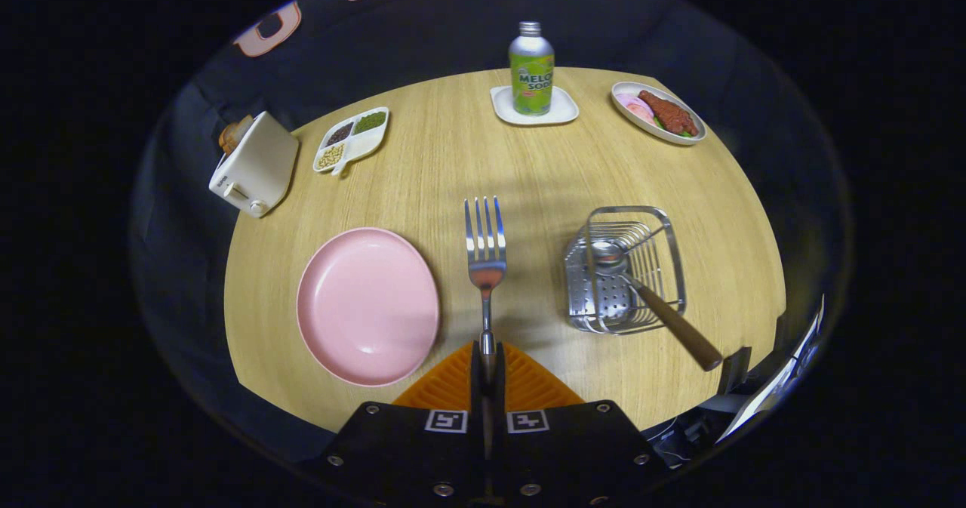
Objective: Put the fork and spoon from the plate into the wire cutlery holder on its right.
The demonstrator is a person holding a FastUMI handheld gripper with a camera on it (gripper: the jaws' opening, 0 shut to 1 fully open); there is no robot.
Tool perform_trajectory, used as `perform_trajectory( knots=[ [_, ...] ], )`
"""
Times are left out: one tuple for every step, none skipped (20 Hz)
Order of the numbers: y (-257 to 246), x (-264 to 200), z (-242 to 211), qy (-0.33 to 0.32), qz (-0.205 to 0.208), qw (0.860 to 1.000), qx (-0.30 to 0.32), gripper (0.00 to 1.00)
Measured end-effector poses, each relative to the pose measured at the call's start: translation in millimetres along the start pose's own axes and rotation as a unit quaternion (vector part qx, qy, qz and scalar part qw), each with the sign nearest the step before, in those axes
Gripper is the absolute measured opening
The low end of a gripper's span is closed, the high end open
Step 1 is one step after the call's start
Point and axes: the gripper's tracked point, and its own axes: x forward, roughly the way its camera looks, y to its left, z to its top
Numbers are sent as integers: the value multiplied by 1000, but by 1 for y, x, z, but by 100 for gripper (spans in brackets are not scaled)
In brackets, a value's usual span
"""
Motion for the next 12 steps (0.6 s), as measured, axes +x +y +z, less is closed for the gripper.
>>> perform_trajectory(
  knots=[
    [-14,-1,0,3,-6,1000,4,5],
    [-27,-3,-2,7,-11,1000,6,5],
    [-39,-4,-1,9,-15,1000,11,5],
    [-50,-5,1,9,-19,1000,17,5],
    [-57,-6,3,9,-21,1000,21,5],
    [-63,-6,5,9,-21,999,25,5],
    [-67,-7,5,12,-20,999,25,5],
    [-70,-8,6,12,-20,999,25,5],
    [-71,-8,7,15,-17,999,23,5],
    [-70,-9,4,20,-12,999,23,5],
    [-69,-8,3,23,-9,999,22,5],
    [-69,-8,2,27,-8,999,19,6]
  ],
)
